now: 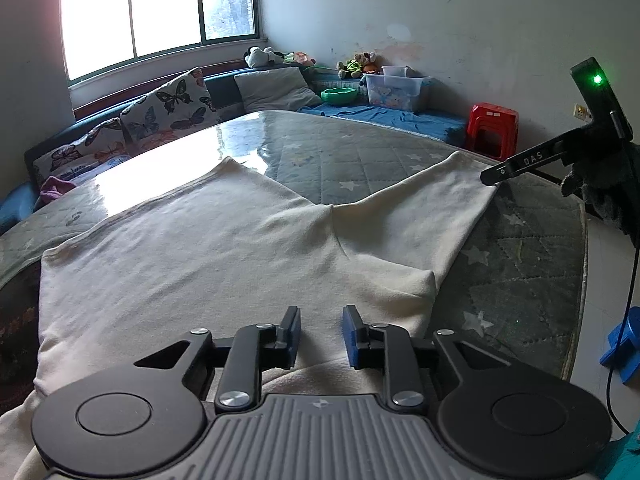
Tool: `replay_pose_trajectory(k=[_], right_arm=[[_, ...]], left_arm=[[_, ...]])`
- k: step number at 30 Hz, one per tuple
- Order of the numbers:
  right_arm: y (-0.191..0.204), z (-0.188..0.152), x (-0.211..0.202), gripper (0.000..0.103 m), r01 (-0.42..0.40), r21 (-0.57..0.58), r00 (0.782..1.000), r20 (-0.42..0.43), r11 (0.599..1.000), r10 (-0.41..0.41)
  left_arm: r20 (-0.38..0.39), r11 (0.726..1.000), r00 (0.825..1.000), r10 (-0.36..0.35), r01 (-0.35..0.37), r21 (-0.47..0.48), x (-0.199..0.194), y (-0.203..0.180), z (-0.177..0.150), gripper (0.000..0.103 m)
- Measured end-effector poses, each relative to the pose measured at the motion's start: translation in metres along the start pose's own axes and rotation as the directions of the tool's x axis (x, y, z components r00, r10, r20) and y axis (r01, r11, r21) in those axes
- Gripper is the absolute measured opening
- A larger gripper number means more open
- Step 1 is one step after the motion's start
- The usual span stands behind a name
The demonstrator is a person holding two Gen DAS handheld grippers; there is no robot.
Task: Fold clothes
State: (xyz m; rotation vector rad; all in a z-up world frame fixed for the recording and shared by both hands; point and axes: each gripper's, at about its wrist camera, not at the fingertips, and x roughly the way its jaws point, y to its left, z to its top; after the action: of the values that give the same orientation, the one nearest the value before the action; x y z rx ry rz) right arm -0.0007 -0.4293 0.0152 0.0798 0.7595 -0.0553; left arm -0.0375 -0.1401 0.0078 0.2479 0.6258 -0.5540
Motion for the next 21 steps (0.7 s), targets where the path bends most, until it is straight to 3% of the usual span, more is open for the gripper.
replay_pose_trajectory(k=[2, 3, 6, 14, 18, 21], right_arm=[[0.0, 0.0, 0.0, 0.029, -0.016, 0.007, 1.0, -0.002, 1.0, 0.016], [0.0, 0.0, 0.0, 0.018, -0.019, 0.004, 1.0, 0.0, 1.0, 0.019], [0.004, 0.004, 0.004, 0.012, -0.014, -0.007, 1.0, 0.011, 1.0, 0.014], [0.009, 0.012, 0.017, 0.012, 0.011, -0.022, 0.999, 0.041, 1.0, -0.01], [0.01, 0.014, 0.02, 0.022, 0.022, -0.024, 0.998, 0.057, 0.999, -0.02], [0.005, 0.012, 0.012, 0.023, 0.024, 0.002, 0.997, 0.075, 1.0, -0.024]], left_arm=[[0.0, 1.0, 1.0, 0.001, -0.001, 0.002, 0.0, 0.0, 0.0, 0.026], [0.0, 1.0, 1.0, 0.002, -0.002, 0.005, 0.0, -0.001, 0.0, 0.026], [0.001, 1.0, 1.0, 0.003, -0.003, 0.013, 0.0, -0.001, 0.0, 0.026], [-0.004, 1.0, 1.0, 0.007, -0.007, 0.026, 0.0, -0.001, 0.0, 0.026], [-0.009, 0.999, 1.0, 0.01, -0.01, 0.033, 0.0, -0.002, 0.002, 0.026], [0.002, 0.999, 1.0, 0.011, -0.011, 0.034, -0.002, -0.004, 0.007, 0.026]])
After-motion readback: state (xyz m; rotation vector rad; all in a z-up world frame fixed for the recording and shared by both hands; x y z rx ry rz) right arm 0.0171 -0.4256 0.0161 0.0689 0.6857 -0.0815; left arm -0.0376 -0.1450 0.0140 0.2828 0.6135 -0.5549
